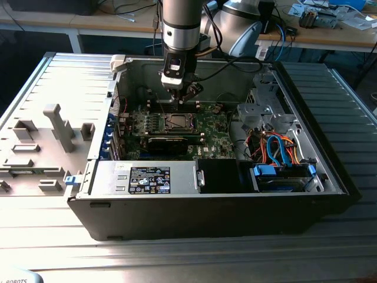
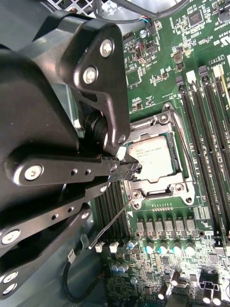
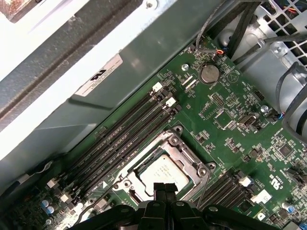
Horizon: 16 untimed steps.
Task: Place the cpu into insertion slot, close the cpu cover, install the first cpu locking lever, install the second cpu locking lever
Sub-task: 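Install the first cpu locking lever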
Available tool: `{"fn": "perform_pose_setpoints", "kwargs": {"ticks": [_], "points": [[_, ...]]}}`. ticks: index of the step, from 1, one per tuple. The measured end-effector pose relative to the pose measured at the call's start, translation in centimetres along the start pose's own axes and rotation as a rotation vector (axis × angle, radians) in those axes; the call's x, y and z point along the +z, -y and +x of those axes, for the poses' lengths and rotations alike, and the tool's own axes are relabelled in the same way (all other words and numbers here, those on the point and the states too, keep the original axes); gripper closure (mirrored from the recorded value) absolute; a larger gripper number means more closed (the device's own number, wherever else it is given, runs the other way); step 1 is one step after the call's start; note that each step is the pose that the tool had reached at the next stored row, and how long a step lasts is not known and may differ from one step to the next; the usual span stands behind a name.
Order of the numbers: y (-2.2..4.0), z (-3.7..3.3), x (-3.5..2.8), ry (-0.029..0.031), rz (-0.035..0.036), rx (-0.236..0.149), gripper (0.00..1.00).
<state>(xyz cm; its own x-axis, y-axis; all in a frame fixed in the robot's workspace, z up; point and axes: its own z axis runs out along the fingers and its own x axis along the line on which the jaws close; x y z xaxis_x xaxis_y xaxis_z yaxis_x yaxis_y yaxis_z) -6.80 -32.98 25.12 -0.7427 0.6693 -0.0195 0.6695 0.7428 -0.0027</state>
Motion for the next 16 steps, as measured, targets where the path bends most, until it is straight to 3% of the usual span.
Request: {"fn": "perform_pose_setpoints", "kwargs": {"ticks": [16], "points": [[0.00, 0.00, 0.00, 0.0001, -0.0006, -0.031, 0.89]]}}
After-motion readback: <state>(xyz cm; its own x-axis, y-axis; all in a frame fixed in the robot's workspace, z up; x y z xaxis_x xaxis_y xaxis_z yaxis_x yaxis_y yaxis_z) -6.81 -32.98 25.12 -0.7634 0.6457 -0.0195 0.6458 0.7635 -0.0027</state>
